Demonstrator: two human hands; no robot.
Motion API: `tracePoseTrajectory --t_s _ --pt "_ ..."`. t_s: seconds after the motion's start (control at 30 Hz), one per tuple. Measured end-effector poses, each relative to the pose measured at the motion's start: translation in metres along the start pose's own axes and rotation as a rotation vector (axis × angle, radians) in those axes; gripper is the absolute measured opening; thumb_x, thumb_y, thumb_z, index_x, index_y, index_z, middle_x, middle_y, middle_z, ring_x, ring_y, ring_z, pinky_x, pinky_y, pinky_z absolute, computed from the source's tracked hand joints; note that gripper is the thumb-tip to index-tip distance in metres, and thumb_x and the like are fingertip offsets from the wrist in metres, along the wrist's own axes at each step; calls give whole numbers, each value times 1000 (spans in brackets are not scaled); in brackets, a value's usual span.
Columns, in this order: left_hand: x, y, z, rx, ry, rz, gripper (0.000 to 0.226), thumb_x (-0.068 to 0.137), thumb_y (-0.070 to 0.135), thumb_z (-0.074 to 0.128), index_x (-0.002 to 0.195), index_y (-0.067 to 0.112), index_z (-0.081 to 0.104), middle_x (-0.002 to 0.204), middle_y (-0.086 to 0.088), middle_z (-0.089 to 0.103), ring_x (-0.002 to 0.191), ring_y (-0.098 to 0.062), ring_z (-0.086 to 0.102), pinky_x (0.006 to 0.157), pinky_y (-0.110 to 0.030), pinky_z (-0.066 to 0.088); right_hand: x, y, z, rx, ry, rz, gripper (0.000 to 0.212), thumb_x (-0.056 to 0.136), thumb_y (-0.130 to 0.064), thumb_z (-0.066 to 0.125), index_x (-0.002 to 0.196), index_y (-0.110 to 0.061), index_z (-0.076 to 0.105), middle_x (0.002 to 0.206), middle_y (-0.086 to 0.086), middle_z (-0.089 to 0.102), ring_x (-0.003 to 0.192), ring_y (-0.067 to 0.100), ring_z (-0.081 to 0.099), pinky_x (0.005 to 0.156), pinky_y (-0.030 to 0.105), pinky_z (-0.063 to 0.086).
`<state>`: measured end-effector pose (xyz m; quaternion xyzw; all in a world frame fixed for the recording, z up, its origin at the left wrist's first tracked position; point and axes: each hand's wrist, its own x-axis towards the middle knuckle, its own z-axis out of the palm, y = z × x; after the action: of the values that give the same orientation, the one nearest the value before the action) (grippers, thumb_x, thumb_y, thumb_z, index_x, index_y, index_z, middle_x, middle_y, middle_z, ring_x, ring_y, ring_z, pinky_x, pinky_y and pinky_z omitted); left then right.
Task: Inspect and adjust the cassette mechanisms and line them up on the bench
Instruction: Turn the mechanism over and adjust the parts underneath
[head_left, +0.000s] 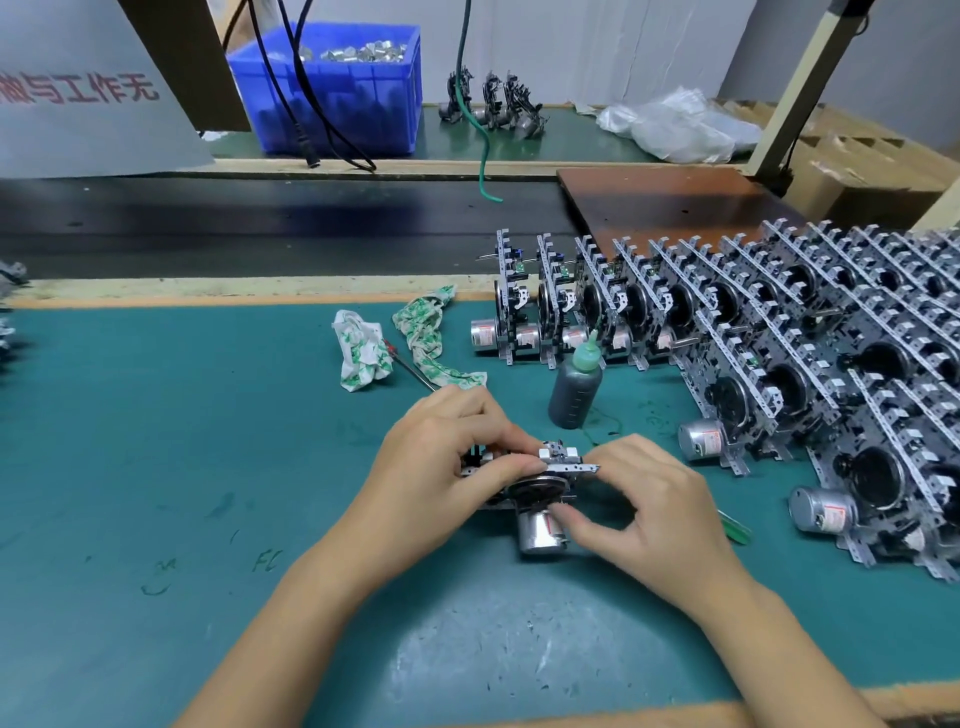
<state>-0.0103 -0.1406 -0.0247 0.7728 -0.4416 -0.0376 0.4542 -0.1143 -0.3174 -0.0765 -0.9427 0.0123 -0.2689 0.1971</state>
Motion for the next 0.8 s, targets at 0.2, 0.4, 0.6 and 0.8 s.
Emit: tracePoseTrajectory --t_s 0.2,0.4,0.6,0.8 --pt "1 0 0 -12 -8 -12 15 78 32 66 83 23 76 71 13 52 78 -5 49 70 -18 35 -1 0 -1 -12 -8 6 38 79 -48 56 75 -11 68 70 -8 61 71 17 54 63 34 46" --pt "0 -1 1 -17 -2 -21 12 78 32 66 82 26 76 71 13 53 77 -5 49 69 -16 35 -2 1 0 66 25 7 32 80 -43 57 78 -13 69 74 -10 62 71 13 53 65 34 45" --pt "-1 -3 1 -13 1 -14 10 78 32 67 82 28 75 75 10 55 77 -4 50 68 -15 34 -2 2 0 53 13 8 35 81 -43 55 74 -12 69 71 -8 62 70 15 53 65 34 44" --pt "-2 -3 1 -11 1 -18 11 78 32 66 83 28 75 82 13 55 77 -3 50 68 -12 33 -1 -2 3 -23 44 -13 40 80 -49 54 72 -13 70 70 -11 62 72 14 52 71 29 39"
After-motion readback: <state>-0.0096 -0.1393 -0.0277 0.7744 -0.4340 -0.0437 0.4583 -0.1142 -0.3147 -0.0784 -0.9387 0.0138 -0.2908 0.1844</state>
